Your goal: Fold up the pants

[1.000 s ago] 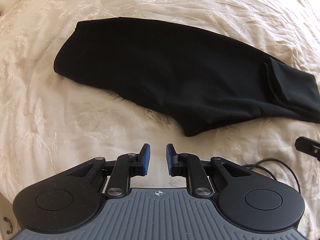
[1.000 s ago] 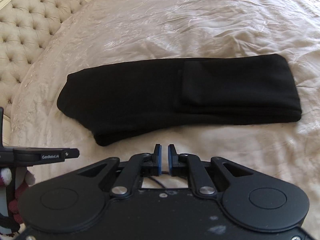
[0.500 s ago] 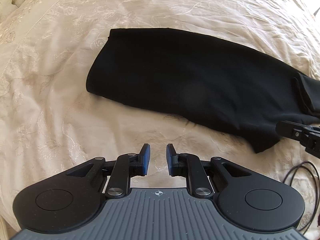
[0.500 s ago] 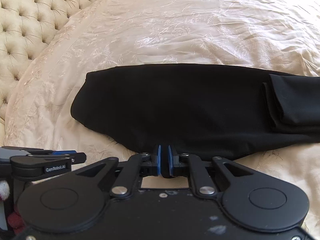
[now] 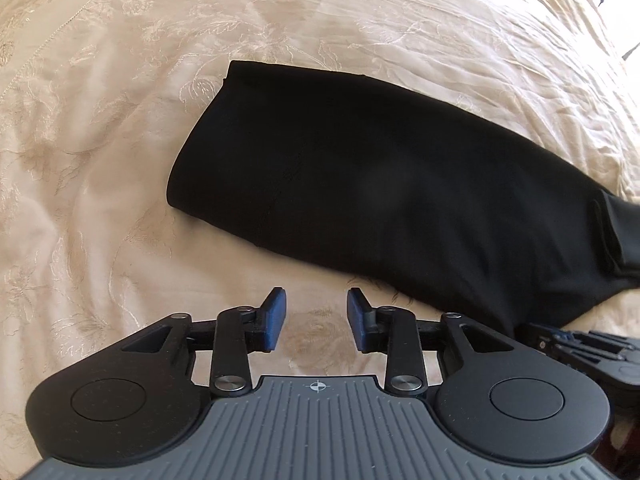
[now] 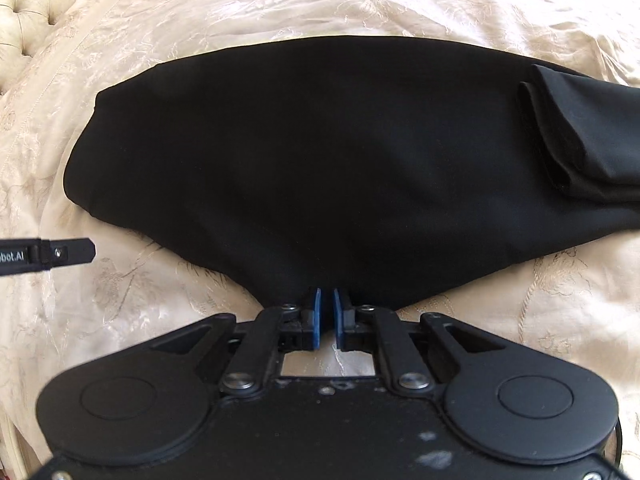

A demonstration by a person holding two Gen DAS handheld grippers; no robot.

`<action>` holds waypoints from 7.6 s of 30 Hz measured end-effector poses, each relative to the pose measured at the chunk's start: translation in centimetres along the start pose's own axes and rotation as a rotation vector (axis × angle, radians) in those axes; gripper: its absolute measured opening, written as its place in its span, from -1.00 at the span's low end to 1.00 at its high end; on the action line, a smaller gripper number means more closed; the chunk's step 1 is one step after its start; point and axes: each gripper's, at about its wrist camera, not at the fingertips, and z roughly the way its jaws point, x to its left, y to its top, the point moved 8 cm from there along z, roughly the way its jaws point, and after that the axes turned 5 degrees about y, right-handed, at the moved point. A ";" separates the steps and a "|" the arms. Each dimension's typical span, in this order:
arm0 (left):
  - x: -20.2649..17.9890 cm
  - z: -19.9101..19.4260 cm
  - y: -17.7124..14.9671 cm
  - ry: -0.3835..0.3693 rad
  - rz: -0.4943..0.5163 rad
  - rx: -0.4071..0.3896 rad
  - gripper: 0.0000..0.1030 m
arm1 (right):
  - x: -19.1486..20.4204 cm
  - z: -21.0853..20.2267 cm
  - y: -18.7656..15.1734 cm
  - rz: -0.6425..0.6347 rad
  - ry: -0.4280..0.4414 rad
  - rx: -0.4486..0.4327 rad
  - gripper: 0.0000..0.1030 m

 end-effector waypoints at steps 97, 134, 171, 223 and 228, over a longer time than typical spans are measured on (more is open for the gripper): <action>-38.9 -8.7 1.9 -0.300 0.343 -0.346 -0.35 | -31.9 -16.1 5.9 0.265 -0.090 -0.248 -0.41; -17.3 -1.0 0.5 0.038 -0.017 -0.084 -0.29 | -28.1 -6.6 11.1 0.146 0.016 -0.062 -0.17; -23.9 1.3 4.8 0.085 0.205 -0.112 -0.22 | -31.1 -13.3 11.9 0.043 -0.248 -0.272 -0.67; -22.1 1.8 -2.3 0.076 0.136 -0.012 -0.11 | -30.8 -13.5 7.2 0.164 -0.171 -0.209 -0.11; -22.2 1.1 -1.9 0.058 0.141 -0.046 -0.11 | -30.8 -15.3 6.4 0.174 -0.099 -0.273 -0.09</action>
